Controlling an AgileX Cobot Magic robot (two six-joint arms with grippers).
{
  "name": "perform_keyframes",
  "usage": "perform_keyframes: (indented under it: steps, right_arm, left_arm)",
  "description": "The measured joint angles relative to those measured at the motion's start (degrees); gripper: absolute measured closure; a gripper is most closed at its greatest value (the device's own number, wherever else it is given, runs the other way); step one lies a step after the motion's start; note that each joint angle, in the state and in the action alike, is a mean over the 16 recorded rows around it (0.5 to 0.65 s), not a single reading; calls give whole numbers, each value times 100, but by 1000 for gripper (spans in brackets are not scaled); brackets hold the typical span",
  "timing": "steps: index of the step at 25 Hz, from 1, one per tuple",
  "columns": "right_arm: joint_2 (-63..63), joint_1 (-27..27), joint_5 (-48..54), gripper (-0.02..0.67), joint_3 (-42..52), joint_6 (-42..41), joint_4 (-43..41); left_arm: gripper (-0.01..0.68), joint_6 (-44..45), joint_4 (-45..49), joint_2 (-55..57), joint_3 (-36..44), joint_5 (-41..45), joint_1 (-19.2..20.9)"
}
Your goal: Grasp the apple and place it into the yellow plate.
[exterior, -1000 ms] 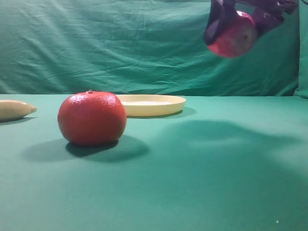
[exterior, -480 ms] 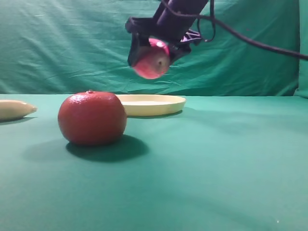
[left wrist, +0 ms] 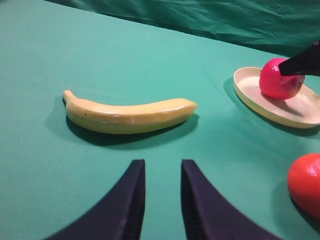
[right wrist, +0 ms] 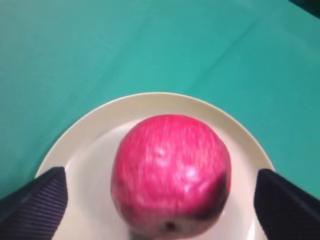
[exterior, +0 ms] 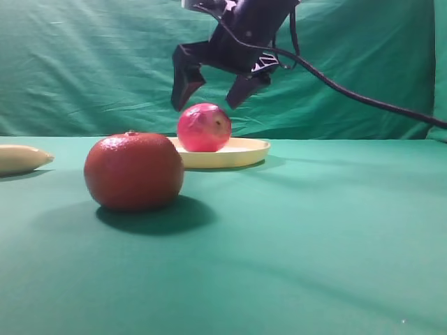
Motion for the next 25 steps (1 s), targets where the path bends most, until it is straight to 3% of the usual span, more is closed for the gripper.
perform_keyframes:
  steps: [7, 11, 25]
  right_arm:
    - [-1156, 5, 931, 528, 80, 770, -355]
    - [-1859, 49, 1253, 625, 395, 1200, -454]
    - [-4898, 433, 341, 649, 3380, 1720, -419]
  left_arm:
    - [516, 0, 0, 0, 0, 0, 0]
    - [516, 0, 0, 0, 0, 0, 0]
    - [516, 0, 0, 0, 0, 0, 0]
